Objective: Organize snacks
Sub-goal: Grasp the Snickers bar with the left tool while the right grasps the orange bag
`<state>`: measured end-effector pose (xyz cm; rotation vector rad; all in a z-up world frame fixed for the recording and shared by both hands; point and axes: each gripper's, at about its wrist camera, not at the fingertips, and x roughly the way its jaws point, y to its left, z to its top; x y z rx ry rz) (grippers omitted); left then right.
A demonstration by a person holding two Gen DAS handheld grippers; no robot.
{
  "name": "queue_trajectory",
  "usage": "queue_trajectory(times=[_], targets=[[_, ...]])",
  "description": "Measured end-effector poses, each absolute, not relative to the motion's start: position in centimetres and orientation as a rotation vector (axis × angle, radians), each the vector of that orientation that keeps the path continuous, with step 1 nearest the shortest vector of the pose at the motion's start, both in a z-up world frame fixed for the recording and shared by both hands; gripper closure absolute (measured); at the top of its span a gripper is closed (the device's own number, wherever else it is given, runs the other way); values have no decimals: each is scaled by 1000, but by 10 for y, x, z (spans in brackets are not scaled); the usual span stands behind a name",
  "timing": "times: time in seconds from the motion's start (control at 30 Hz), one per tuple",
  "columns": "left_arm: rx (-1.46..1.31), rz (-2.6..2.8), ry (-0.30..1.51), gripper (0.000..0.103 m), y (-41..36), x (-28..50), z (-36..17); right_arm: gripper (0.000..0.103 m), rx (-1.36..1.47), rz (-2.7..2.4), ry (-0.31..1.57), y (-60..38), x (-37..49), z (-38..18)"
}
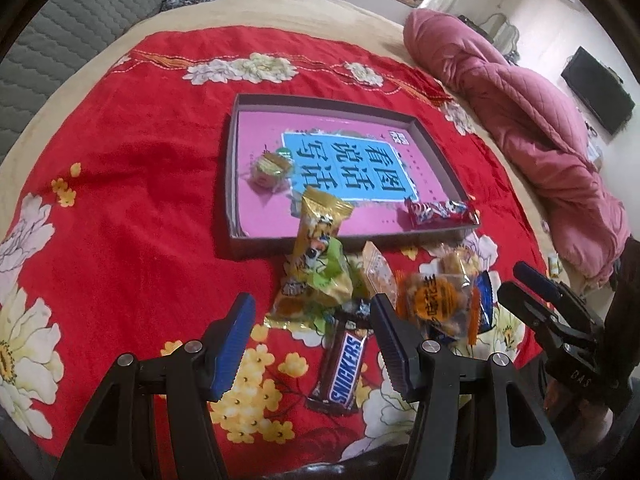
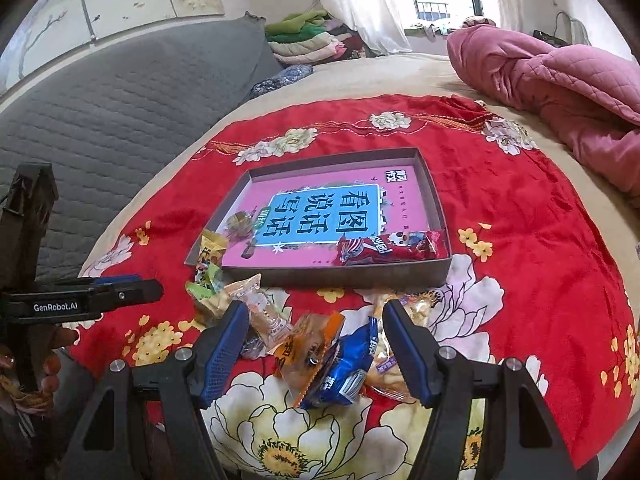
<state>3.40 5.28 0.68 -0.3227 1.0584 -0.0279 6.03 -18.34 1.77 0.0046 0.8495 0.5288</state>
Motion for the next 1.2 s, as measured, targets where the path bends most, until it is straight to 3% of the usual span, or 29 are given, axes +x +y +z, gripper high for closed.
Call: queue_trajectory(times=[0.9, 1.07, 1.2], targets=[[-321, -118, 1246, 42, 18, 34, -49, 34, -17, 587, 912, -172, 63, 4], [-324, -124, 1267, 42, 16, 35, -56, 47, -36, 599, 928, -166, 69, -2], [-325, -127, 1280, 42, 15, 35, -61, 49, -62, 602, 939, -160, 72, -6]])
